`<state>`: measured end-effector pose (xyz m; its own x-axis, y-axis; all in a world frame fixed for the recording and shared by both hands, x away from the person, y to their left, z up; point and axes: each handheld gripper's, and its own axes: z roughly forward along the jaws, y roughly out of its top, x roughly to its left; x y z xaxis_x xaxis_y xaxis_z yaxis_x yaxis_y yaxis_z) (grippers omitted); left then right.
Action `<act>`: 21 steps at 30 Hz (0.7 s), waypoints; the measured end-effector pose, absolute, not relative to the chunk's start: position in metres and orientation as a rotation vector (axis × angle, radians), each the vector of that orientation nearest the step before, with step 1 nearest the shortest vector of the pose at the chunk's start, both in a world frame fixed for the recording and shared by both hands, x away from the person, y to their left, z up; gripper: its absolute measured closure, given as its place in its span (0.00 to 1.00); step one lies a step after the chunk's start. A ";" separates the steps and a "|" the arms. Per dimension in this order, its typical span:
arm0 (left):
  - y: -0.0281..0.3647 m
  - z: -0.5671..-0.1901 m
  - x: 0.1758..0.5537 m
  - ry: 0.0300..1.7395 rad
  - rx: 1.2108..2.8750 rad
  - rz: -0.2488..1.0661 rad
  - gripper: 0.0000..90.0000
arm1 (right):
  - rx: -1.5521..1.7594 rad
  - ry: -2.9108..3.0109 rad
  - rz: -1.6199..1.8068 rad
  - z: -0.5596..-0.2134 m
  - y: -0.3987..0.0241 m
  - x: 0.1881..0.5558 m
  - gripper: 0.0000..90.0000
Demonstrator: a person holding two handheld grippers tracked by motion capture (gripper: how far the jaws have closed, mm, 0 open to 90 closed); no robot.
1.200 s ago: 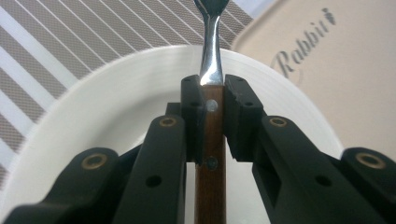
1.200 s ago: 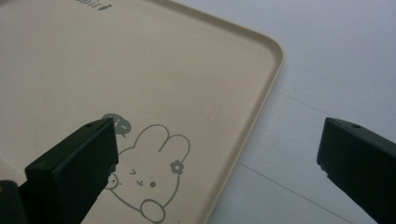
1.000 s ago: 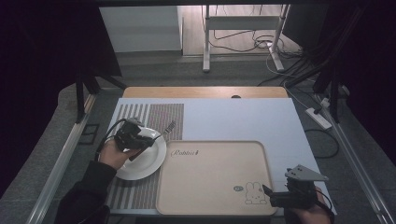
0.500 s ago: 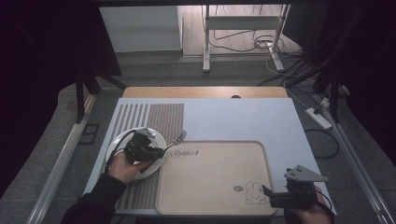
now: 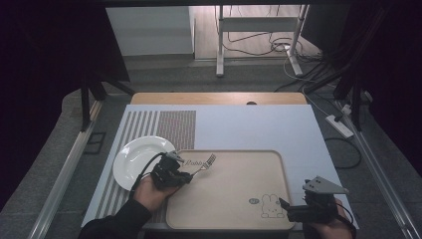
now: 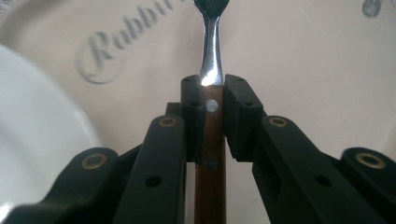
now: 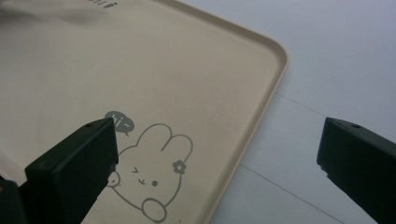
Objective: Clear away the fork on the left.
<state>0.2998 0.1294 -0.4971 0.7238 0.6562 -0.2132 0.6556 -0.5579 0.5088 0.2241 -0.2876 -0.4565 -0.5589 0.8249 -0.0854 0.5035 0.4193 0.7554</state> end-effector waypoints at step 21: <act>0.099 -0.495 0.297 0.853 2.361 0.025 0.91 | 1.118 2.246 0.959 -0.457 -0.286 0.227 0.00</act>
<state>0.2967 0.0987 -0.4949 0.7913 0.5834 -0.1832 0.5714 -0.5989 0.5610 0.2265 -0.2857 -0.4568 -0.5693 0.8176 -0.0856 0.5037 0.4292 0.7497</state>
